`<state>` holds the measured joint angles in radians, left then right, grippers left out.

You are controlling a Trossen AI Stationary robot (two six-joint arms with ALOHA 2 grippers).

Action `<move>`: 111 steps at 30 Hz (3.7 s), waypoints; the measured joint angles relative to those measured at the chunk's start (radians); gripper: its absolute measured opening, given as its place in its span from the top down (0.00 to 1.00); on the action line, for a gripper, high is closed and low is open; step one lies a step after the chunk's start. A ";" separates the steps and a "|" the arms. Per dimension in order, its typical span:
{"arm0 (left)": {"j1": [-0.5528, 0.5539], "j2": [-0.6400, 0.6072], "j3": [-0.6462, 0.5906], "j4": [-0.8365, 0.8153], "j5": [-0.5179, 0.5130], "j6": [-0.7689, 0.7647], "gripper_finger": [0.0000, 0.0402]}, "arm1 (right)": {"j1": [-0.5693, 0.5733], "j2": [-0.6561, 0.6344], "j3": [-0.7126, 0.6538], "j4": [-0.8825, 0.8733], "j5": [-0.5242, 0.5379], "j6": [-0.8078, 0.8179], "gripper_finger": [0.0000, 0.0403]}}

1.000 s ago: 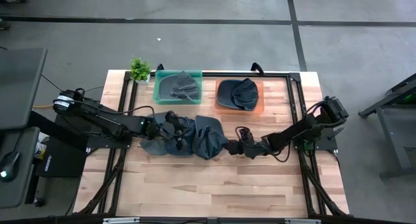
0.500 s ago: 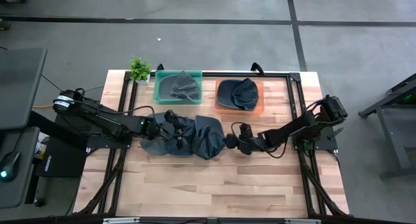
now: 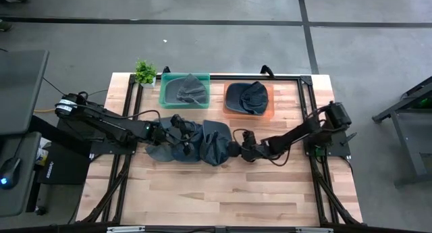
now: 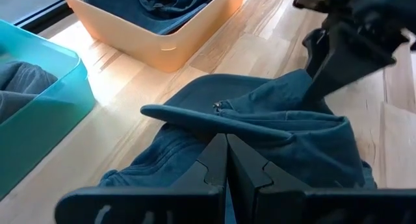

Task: Pick & Place hat
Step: Put the right blue cap into the orange bin

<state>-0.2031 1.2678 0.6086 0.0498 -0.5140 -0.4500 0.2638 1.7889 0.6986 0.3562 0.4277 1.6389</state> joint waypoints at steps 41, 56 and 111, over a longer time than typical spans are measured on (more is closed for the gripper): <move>0.000 0.000 0.000 -0.021 0.078 -0.027 1.00 | -0.054 -0.219 0.045 -0.197 -0.170 -0.648 0.99; 0.000 0.000 0.000 0.046 0.082 -0.027 1.00 | -0.054 -0.584 0.045 -0.502 -0.232 -0.865 1.00; 0.406 0.443 0.188 0.849 0.989 -0.144 0.44 | -0.040 -0.657 0.565 -1.175 -0.630 -1.803 1.00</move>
<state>0.2031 1.7108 0.7966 0.8987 0.4747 -0.5937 0.2237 1.1316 1.2640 -0.8185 -0.2024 -0.1643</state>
